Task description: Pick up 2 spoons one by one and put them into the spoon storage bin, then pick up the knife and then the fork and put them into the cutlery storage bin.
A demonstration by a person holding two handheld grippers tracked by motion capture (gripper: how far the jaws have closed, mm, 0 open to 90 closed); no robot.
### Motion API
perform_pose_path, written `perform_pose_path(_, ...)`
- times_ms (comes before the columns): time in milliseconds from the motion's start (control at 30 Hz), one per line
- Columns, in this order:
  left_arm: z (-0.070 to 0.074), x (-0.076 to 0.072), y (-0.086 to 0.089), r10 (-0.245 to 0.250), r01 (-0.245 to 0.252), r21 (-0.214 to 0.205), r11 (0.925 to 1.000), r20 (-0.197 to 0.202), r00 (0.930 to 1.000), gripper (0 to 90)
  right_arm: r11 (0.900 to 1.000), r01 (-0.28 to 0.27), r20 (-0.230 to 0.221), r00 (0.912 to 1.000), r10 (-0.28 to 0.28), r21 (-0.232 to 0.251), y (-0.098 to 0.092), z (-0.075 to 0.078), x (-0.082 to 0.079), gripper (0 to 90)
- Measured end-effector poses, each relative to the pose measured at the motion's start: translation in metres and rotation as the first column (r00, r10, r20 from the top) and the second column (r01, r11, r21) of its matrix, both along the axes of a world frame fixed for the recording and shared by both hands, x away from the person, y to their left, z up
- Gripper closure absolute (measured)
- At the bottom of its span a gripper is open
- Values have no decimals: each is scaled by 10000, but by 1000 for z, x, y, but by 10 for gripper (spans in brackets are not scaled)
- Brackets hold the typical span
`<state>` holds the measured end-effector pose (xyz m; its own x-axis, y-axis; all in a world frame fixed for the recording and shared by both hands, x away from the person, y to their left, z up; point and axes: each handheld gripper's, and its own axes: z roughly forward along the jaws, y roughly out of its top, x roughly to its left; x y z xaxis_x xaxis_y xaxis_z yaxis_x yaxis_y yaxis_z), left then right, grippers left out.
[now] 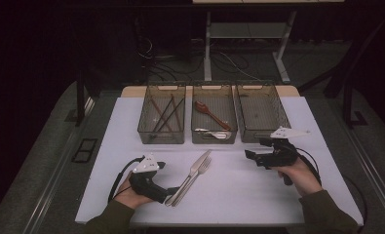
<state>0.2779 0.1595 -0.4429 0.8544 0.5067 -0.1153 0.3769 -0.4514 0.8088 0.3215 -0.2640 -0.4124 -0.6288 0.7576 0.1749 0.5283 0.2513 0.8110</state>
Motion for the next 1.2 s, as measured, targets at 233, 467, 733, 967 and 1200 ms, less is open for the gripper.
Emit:
perform_pose_path(233,0,0,-1,-26,26,11,10000,-16,10000,0,9989,-463,158,9988,464,-45,-10,-13,-23,175)
perform_pose_path(467,0,0,0,-19,19,-24,10000,15,10000,0,9979,-646,50,9979,646,55,-18,-22,-43,175)
perform_pose_path(733,0,0,0,20,-20,14,10000,23,10000,0,9975,-689,224,9974,692,-152,-25,-26,-60,175)
perform_pose_path(967,1,-2,0,60,-60,41,10000,58,10000,0,9980,-634,276,9976,636,-64,-33,-29,-69,175)
perform_pose_path(1200,6,-3,-2,214,-216,294,9993,76,9997,0,9977,-679,320,9972,680,-47,-33,-28,-71,175)
